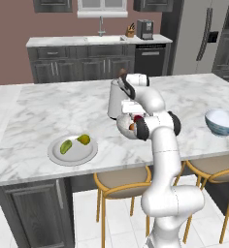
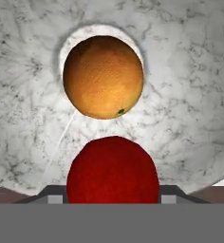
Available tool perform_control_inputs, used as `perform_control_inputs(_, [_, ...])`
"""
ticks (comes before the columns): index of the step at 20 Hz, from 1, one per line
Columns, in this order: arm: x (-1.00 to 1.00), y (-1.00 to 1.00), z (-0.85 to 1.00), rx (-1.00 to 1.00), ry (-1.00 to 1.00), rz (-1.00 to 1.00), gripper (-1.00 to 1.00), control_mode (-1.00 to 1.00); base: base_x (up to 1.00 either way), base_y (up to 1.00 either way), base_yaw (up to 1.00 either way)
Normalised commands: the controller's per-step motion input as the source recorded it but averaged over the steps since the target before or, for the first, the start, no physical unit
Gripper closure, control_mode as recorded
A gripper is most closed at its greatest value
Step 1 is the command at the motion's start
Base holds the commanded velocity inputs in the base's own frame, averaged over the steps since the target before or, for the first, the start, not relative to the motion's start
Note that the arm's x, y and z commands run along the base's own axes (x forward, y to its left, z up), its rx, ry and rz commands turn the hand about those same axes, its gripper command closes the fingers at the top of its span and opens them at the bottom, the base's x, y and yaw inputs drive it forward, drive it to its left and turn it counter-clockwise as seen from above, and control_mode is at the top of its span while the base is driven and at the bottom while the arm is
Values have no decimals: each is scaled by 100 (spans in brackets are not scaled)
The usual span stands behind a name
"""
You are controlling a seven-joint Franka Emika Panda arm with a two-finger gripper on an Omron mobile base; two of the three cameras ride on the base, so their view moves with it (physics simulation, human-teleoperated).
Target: Take the fruits from the plate on the dining counter and place two fruits in each bowl.
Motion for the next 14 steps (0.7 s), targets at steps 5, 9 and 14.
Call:
perform_control_inputs(5, [-97, 11, -1, 0, -1, 12, 100, -100, 0, 0, 0])
perform_control_inputs(9, [-66, 5, 0, 0, -1, 9, 100, -100, 0, 0, 0])
perform_control_inputs(14, [-6, 0, 0, 0, 0, 0, -100, -100, 0, 0, 0])
